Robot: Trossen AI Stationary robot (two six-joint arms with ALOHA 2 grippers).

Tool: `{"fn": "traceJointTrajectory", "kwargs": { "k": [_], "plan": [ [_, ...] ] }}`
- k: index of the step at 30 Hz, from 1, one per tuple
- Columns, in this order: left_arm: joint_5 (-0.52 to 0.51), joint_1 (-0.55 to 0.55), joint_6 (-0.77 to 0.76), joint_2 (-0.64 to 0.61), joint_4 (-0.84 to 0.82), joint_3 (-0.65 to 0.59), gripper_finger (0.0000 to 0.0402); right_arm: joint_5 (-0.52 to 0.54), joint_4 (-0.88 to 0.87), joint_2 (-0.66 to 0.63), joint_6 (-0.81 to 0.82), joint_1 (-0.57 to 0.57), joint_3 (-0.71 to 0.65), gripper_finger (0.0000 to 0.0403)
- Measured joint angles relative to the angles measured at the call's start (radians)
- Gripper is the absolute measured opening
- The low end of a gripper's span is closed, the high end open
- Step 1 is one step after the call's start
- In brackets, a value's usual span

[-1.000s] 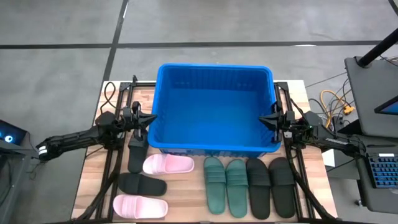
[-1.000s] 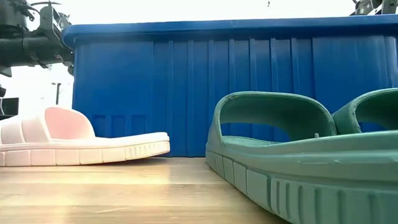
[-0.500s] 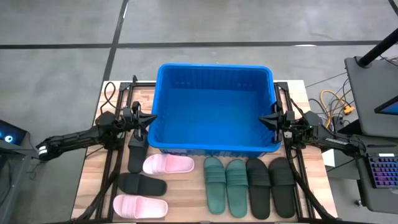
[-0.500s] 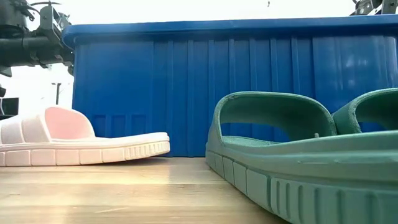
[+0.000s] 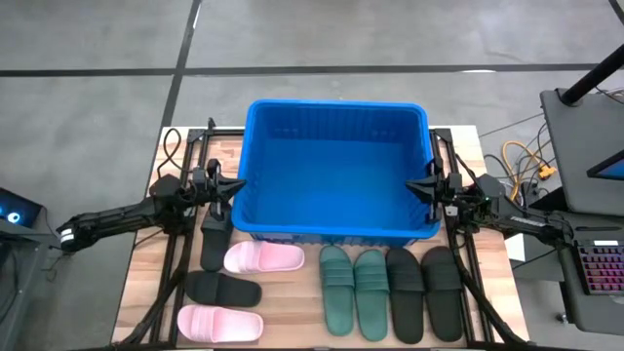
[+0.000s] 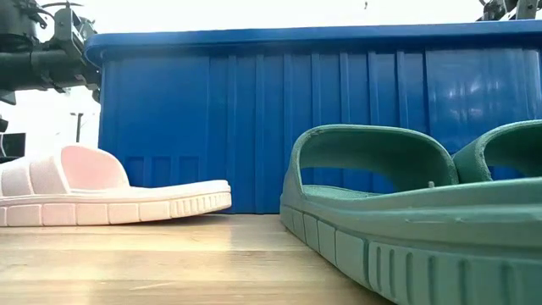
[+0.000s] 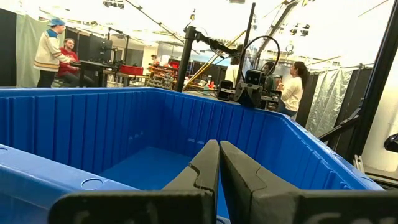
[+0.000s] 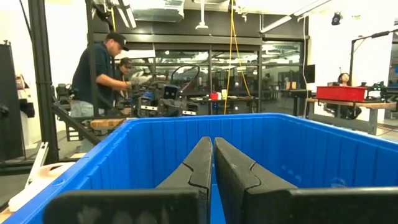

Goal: Pick and place slides into bin
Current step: Put the black slide into the blue container

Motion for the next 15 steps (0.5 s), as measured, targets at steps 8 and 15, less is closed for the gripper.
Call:
{"fn": "traceJointTrajectory", "kwargs": {
  "k": [8,15],
  "plan": [
    [0.002,0.000,-0.001,0.001,0.026,0.004,0.0000,-0.001,0.020,0.000,-0.013,0.000,0.000,0.0009],
    [0.002,0.000,-0.001,0.000,0.035,0.005,0.0000,-0.007,0.102,0.000,0.182,0.000,0.000,0.0009]
  ]
}}
